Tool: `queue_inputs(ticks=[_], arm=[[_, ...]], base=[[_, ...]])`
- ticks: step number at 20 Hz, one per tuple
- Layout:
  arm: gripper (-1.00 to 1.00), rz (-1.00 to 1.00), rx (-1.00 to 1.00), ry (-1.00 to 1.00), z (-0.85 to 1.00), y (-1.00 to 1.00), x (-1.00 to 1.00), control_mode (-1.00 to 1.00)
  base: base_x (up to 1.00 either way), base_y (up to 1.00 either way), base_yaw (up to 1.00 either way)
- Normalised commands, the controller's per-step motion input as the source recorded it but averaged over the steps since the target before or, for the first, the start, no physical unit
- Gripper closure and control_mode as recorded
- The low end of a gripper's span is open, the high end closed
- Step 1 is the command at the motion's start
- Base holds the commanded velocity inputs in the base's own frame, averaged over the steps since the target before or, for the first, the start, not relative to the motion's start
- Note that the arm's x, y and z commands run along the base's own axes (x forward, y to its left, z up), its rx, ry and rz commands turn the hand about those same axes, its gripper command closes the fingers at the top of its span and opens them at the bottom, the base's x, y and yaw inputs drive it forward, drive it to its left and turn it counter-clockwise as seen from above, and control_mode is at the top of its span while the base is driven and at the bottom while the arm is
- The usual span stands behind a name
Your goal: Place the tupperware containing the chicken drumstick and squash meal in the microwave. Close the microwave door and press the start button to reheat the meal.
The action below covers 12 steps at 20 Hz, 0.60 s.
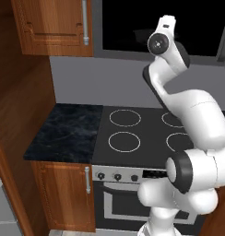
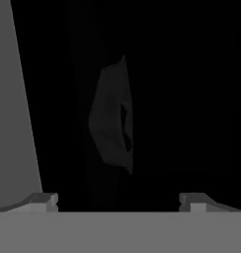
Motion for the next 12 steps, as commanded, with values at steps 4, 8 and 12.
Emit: queue_inputs(ticks=[4, 8, 12], arm=[[-1.0, 0.02, 0.0, 0.12, 0.19, -0.02, 0.61, -1.0], [-1.0, 0.03, 0.01, 0.11, 0.09, -0.14, 0.56, -1.0], [-1.0, 0.08, 0.05, 0.04, 0.0, -0.33, 0.51, -1.0]], base=[[0.0, 0.0, 0.0], [0.0, 0.0, 0.0], [0.0, 0.0, 0.0]])
